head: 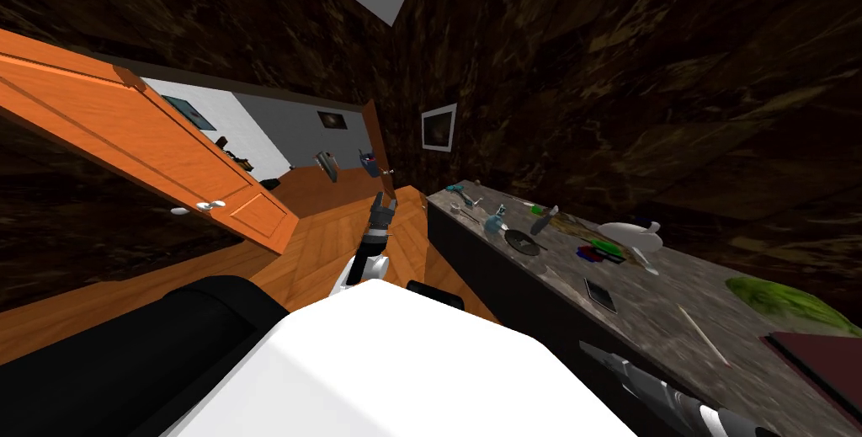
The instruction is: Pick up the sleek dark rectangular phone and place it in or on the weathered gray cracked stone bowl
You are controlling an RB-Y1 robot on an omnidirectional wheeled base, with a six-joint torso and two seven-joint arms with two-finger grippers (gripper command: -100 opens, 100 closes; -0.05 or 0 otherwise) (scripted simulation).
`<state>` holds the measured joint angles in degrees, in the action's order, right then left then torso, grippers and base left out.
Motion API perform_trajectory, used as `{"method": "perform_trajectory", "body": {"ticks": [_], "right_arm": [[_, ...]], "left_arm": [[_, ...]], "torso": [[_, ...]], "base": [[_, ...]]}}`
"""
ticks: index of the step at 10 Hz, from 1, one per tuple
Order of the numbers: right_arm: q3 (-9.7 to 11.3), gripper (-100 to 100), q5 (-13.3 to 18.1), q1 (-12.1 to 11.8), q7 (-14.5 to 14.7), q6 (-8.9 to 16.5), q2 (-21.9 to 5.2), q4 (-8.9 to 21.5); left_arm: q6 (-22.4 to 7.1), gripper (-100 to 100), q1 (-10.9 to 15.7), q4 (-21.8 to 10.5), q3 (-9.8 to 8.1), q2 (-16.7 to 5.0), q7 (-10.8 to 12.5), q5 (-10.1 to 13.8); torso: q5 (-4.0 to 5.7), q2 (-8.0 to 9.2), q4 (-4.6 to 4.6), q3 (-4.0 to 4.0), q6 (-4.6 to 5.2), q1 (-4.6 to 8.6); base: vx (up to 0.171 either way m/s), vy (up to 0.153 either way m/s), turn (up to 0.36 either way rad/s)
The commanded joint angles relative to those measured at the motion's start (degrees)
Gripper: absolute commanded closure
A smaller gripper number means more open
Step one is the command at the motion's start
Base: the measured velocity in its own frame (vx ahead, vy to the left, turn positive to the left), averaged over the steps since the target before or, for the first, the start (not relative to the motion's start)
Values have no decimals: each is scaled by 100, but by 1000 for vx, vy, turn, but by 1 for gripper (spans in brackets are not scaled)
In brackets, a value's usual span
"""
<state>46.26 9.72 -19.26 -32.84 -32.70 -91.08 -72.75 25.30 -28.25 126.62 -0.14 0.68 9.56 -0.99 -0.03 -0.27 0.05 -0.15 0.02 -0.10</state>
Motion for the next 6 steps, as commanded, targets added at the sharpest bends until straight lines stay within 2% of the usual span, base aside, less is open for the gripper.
{"method": "perform_trajectory", "body": {"ticks": [1, 2, 3, 4, 6], "right_arm": [[276, -100, 125, 176, -224, -32, -221, 286], [276, -100, 125, 176, -224, -32, -221, 276], [495, -100, 207, 301, -405, 7, -418, 458], [495, -100, 207, 301, -405, 7, -418, 458], [879, -100, 358, 539, -734, 80, -714, 683]], "left_arm": [[0, 0, 0, 0, 0, 0, 0, 0], [0, 0, 0, 0, 0, 0, 0, 0], [0, 0, 0, 0, 0, 0, 0, 0], [0, 0, 0, 0, 0, 0, 0, 0], [0, 0, 0, 0, 0, 0, 0, 0]], "torso": [[0, 0, 0, 0, 0, 0], [0, -4, 1, -2, -1, 2], [2, 0, 0, 0, 2, 4], [0, -4, 1, -2, 0, 4], [2, -1, 0, 0, 0, 8]], "base": [[90, 9, 77], [77, 11, 34], [93, 8, 53], [73, 3, 38], [111, -9, 104]]}}
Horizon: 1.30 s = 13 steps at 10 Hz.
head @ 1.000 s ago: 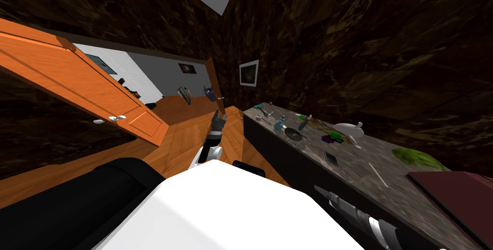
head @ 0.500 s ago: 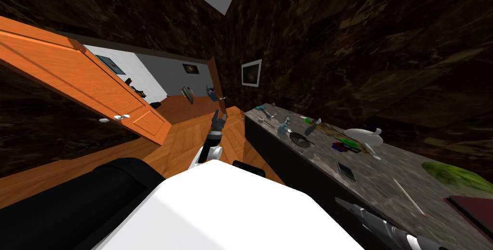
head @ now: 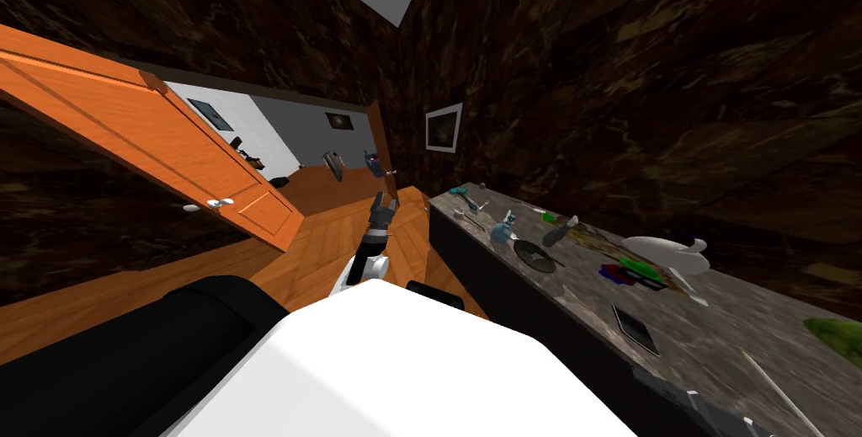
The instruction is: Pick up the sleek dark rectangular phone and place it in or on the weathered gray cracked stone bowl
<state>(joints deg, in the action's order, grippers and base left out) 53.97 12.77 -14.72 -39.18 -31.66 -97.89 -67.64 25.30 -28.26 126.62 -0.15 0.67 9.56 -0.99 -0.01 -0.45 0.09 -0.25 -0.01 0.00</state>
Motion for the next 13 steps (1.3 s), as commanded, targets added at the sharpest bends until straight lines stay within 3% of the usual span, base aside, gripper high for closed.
{"method": "perform_trajectory", "body": {"ticks": [1, 3, 6, 7, 8, 9, 13], "right_arm": [[125, -100, 53, 85, -103, -23, -33, 173], [459, -100, 179, 289, -375, 38, -178, 300], [847, -100, 325, 527, -682, 120, -182, 379], [763, -100, 319, 500, -627, 67, -179, 401], [776, 0, 323, 508, -646, 70, -180, 408], [487, -100, 333, 236, -377, 25, -99, 442], [-90, -100, 353, -309, 158, -65, 63, 510]], "left_arm": [[0, 0, 0, 0, 0, 0, 0, 0], [0, 0, 0, 0, 0, 0, 0, 0], [0, 0, -1, 0, -1, -1, 0, 0], [0, 0, -1, 0, -1, -1, 0, 0], [0, 0, 0, 0, -1, 0, 0, 0], [0, 0, 1, 0, 0, 0, 0, 0], [0, 0, 0, 0, 0, 1, 0, 0]], "torso": [[0, 0, 0, 0, 0, 0], [3, -1, 1, -1, 3, 6], [8, -25, 7, -16, 1, 24], [13, -14, 5, -10, 2, 47], [12, 15, -1, 6, 6, 28], [6, 35, -7, 19, 7, 5], [-1, 35, -6, 18, 15, -28]], "base": [[121, -21, 40], [158, -40, 71], [176, -94, 125], [56, -80, 38], [13, -13, 1], [110, -11, -199], [85, 43, -217]]}}
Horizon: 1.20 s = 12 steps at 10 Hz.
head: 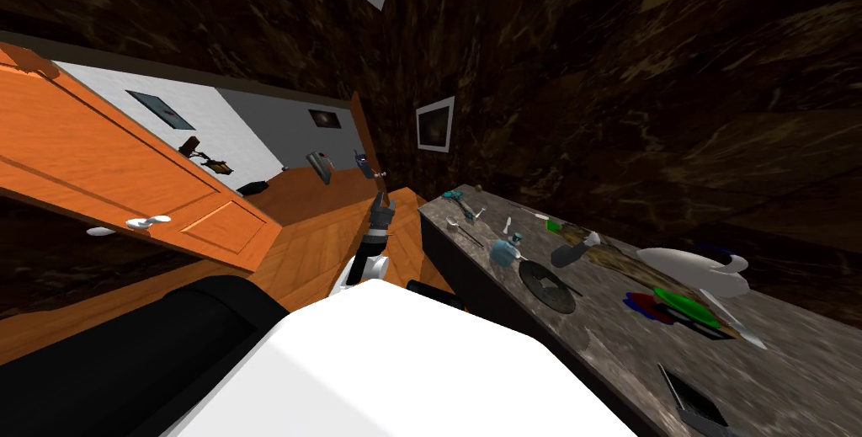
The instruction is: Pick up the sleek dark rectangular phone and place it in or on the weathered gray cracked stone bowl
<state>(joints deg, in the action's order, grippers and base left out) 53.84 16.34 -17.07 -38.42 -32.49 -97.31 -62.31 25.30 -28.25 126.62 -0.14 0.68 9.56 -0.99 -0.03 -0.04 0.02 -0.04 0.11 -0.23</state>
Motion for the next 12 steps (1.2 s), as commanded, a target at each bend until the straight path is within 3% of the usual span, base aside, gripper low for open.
{"method": "perform_trajectory", "body": {"ticks": [1, 8, 12], "right_arm": [[-77, -100, -4, -74, 82, 18, 4, -23], [-77, -100, -4, -74, 82, 18, 4, -23], [-12, -100, -53, -139, -130, 181, 447, 314]], "left_arm": [[0, 0, 0, 0, 0, 0, 0, 0], [0, 0, 1, 0, 0, 0, 0, 0], [0, 0, 3, 0, 1, 0, 0, 0]], "torso": [[0, 0, 0, 0, 0, 0], [5, 14, -3, 8, -2, 20], [21, 46, -10, 26, -9, 41]], "base": [[0, 0, 0], [0, 0, -1], [-83, -21, 239]]}}
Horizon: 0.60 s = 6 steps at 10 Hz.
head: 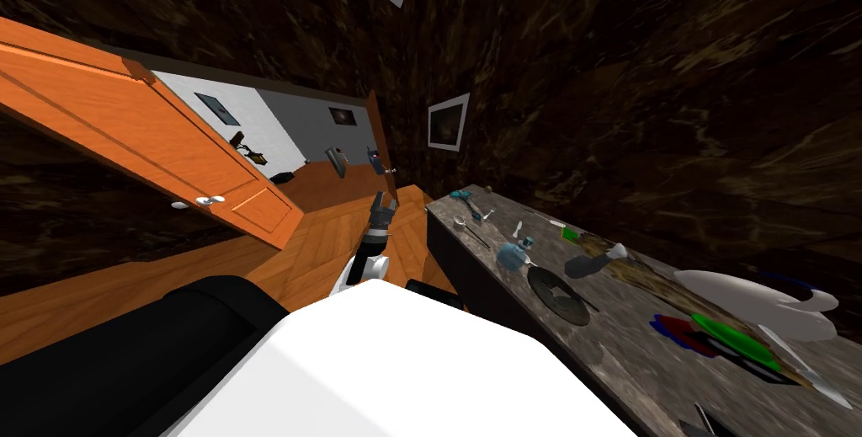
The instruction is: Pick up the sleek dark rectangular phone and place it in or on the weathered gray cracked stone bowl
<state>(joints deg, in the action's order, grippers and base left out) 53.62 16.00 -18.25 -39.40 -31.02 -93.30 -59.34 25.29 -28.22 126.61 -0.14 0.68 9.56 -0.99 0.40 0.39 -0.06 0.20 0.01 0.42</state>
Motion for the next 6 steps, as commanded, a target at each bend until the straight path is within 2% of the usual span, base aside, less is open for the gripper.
{"method": "perform_trajectory", "body": {"ticks": [1, 2, 6], "right_arm": [[0, -100, 0, 0, 0, 0, 0, 0], [-2, 100, -5, -2, 1, -4, 12, 19], [0, 100, -6, -5, -4, -2, 10, 21]], "left_arm": [[0, 0, 0, 0, 0, 0, 0, 0], [0, 0, -2, 0, -1, 0, 0, 0], [0, 0, -2, 0, -1, -1, 0, 0]], "torso": [[0, 0, 0, 0, 0, 0], [3, -17, 3, -9, 6, 10], [5, -41, 9, -23, 0, 11]], "base": [[-42, -3, 46], [-8, 0, -15], [0, 0, 0]]}}
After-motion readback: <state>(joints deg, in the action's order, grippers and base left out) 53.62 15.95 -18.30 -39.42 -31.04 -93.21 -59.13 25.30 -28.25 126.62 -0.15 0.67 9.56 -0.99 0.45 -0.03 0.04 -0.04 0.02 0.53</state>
